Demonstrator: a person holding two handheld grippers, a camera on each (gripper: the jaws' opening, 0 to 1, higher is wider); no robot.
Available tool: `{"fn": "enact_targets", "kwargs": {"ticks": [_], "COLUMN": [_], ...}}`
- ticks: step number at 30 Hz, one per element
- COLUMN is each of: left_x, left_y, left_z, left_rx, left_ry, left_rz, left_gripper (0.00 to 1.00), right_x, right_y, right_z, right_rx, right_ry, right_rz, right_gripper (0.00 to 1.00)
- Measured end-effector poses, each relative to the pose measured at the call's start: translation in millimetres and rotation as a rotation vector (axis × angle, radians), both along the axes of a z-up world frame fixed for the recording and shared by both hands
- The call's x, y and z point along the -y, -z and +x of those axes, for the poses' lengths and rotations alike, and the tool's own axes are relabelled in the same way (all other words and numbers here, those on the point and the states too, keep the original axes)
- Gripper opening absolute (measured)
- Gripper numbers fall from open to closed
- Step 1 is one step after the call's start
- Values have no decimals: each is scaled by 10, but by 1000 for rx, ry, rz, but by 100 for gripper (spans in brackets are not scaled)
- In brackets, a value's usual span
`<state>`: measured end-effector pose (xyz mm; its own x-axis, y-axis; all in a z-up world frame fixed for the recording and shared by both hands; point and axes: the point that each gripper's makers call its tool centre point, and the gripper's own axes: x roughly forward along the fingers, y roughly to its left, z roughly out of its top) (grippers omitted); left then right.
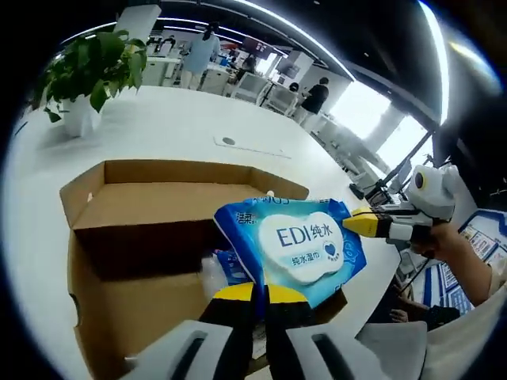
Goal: Operate the shoe box by opening the lid, removing the specified soft item, and placing it in the target area until the item is outside and the box remains undamaged.
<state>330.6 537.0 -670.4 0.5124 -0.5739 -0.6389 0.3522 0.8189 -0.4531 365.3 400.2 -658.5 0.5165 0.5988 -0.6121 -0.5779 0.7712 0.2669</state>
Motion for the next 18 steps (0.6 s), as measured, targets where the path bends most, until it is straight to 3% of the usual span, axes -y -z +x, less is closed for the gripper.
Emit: {"fn": "enact_targets", "kwargs": {"ticks": [18], "left_x": [669], "left_y": [-138], "left_z": [78], "left_rx": [45], "left_ry": [65], "left_rz": [-24], "left_gripper": [2], "right_x": [701], "right_y": [-109], "right_z": [34], "right_rx": [-11], "right_ry": [120], "right_rz": [15], "right_gripper": [0]}}
